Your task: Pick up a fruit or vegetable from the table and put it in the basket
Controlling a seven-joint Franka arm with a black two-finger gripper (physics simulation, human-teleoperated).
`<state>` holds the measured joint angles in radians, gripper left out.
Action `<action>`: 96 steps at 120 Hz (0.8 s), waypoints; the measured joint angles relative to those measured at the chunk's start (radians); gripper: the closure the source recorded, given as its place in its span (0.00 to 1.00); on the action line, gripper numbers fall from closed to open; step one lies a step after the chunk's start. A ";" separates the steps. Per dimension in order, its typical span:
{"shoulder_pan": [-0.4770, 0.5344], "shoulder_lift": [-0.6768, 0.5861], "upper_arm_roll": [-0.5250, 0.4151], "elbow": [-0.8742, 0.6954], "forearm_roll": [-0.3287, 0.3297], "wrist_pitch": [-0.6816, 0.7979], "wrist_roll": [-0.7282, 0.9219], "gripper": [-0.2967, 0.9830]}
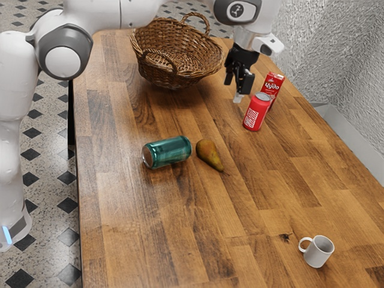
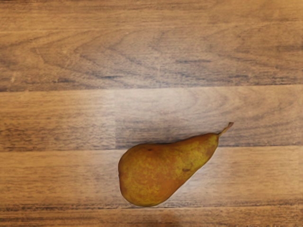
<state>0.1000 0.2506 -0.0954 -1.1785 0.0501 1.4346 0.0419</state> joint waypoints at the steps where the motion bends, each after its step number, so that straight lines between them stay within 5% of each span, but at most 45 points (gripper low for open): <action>1: 0.000 0.000 0.000 0.000 -0.001 0.000 0.000 0.23; 96: -0.008 0.017 0.028 0.005 -0.067 -0.008 0.016 0.23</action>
<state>0.0921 0.2674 -0.0676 -1.1732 -0.0166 1.4270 0.0578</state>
